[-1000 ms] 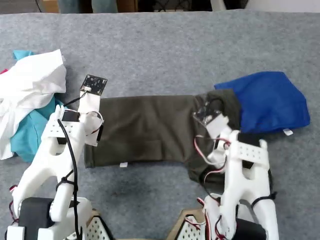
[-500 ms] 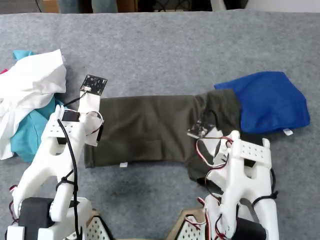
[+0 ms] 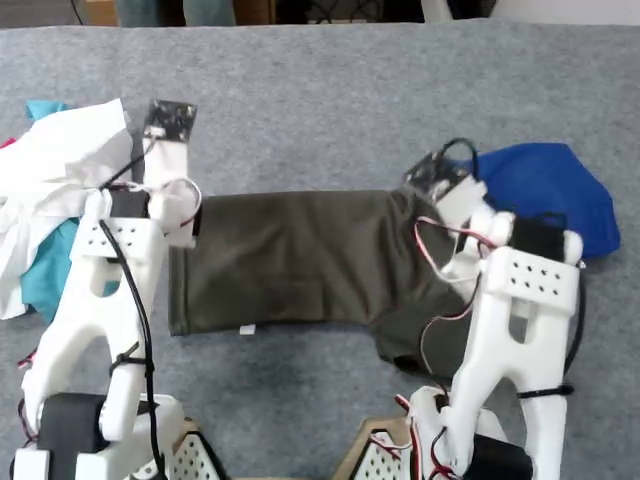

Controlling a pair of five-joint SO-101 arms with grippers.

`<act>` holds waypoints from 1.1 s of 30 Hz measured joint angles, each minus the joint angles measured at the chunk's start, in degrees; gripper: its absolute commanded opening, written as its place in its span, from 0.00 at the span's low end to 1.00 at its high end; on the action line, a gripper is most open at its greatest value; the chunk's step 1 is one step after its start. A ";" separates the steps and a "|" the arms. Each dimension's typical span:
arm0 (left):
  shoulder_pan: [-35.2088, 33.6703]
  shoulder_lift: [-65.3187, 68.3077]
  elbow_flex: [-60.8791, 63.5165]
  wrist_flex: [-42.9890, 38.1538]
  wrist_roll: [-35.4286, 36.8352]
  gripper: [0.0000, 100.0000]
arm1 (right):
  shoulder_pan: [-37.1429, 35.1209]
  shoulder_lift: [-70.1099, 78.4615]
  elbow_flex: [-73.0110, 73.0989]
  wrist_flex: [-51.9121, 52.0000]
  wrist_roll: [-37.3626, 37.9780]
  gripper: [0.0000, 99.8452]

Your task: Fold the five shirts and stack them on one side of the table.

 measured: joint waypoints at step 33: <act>-9.76 25.05 -9.49 9.58 7.21 0.19 | 0.09 0.00 0.97 -1.32 -1.05 0.01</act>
